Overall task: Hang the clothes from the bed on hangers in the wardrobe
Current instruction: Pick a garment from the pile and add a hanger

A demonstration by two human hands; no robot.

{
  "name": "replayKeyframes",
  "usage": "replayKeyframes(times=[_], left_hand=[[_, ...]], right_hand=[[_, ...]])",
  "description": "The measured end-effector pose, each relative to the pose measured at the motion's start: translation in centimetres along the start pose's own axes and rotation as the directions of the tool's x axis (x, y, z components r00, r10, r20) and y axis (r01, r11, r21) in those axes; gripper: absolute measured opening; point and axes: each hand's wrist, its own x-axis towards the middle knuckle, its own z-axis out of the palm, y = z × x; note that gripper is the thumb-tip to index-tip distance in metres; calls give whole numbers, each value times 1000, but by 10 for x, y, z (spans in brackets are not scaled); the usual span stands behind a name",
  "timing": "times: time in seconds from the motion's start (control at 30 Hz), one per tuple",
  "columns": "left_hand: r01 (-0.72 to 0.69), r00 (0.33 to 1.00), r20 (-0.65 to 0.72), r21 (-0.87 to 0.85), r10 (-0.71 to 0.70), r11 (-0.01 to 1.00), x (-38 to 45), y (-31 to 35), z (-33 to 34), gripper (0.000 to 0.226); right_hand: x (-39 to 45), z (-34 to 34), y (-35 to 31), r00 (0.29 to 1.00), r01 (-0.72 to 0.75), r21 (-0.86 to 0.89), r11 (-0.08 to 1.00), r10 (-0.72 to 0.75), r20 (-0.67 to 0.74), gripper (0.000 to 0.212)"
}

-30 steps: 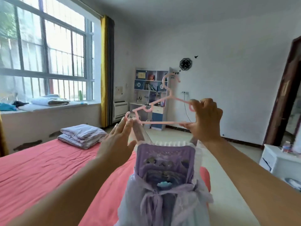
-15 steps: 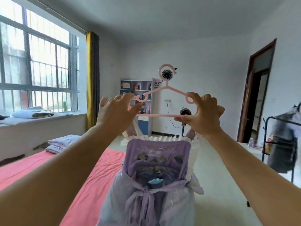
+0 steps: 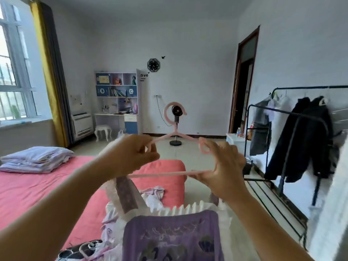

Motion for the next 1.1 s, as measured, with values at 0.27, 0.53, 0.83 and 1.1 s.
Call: replayKeyframes(times=[0.27, 0.53, 0.83, 1.1], left_hand=[[-185, 983, 9, 18, 185, 983, -66, 85, 82, 24], [-317, 932, 173, -37, 319, 948, -93, 152, 132, 18], [-474, 811, 249, -253, 530, 844, -73, 268, 177, 14], [-525, 609, 279, -560, 743, 641, -63, 371, 209, 21]], right_hand=[[-116, -109, 24, 978, -87, 54, 995, 75, 193, 85], [-206, -202, 31, 959, -274, -56, 960, 268, -91, 56], [-245, -295, 24, 786, -604, -233, 762, 522, -331, 50], [-273, -366, -18, 598, -792, -383, 475, 481, -641, 36]])
